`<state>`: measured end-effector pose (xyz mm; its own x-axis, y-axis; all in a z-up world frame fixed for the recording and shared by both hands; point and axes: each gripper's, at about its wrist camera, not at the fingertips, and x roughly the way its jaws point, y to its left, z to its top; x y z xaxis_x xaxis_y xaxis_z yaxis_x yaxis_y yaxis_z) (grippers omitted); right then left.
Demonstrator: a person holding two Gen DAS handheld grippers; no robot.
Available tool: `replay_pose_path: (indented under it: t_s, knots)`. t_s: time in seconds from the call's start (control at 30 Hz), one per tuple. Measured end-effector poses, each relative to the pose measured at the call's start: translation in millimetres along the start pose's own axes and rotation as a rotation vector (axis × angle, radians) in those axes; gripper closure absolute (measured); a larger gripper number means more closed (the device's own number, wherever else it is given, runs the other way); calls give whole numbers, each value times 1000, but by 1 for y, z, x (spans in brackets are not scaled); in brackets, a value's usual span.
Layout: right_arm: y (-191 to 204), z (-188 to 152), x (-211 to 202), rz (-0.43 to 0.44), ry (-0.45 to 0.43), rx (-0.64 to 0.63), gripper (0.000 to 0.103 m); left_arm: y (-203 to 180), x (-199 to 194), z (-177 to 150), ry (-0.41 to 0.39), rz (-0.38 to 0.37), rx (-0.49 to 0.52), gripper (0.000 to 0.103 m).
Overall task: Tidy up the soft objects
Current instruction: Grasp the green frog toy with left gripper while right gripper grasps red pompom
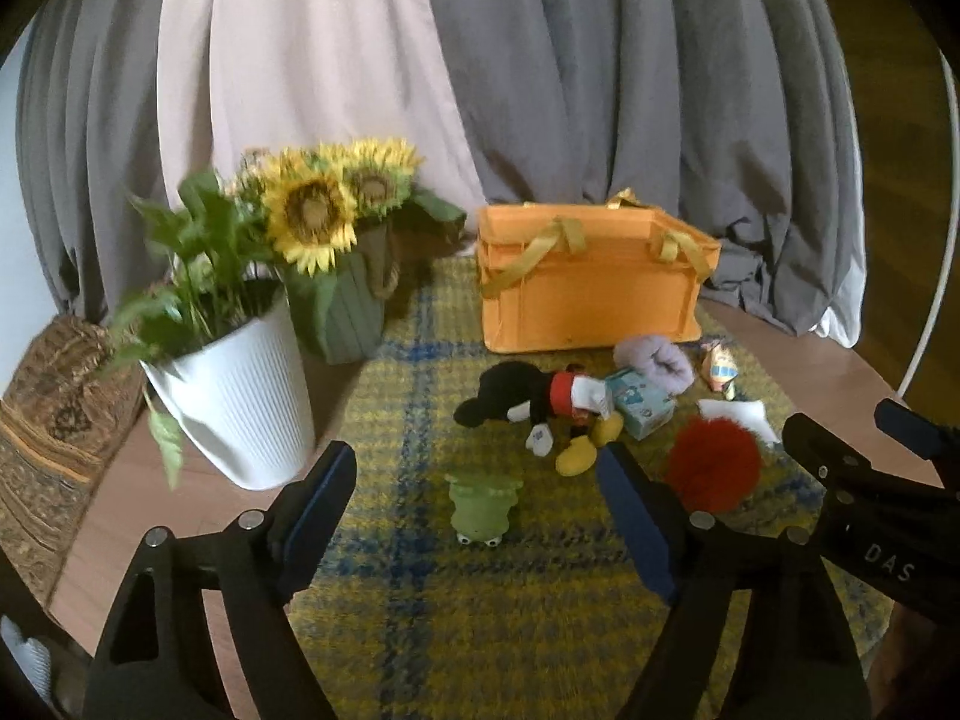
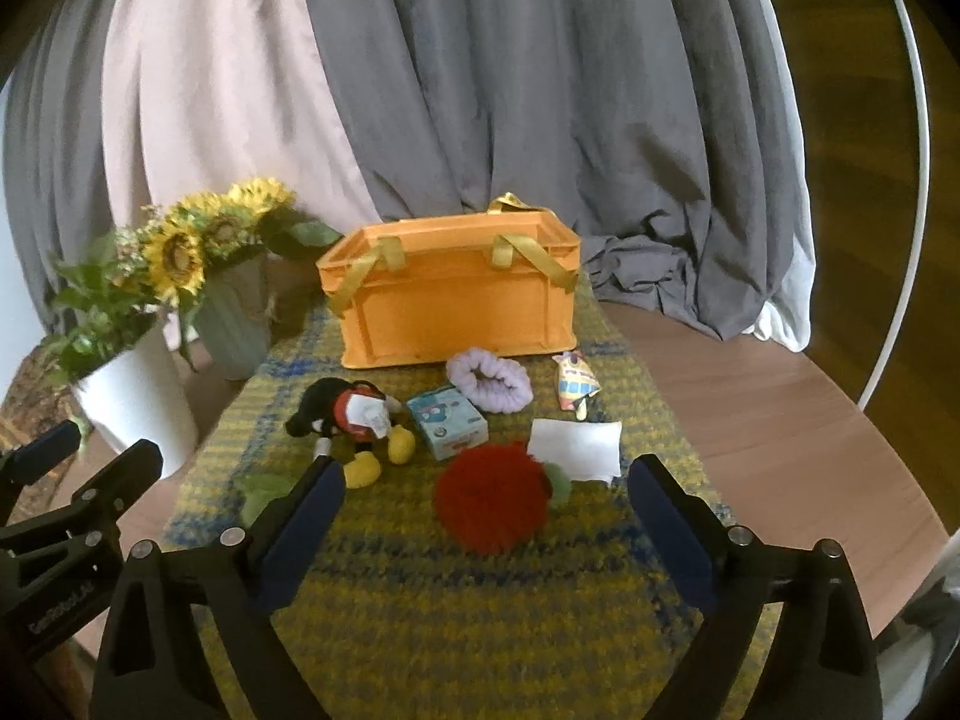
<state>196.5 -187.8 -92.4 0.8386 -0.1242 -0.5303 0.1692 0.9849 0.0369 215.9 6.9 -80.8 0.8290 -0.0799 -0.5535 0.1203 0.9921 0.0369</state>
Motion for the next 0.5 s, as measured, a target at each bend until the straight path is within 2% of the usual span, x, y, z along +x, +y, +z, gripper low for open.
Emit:
replay_pose_path:
  t_s: [0.13, 0.5]
  knots:
    - [-1, -5, 25, -22, 43, -9, 13, 0, 23, -8, 39, 10, 0, 25]
    - [-10, -21, 94, -4, 182, 28, 22, -1, 84, -24, 159, 42, -17, 32]
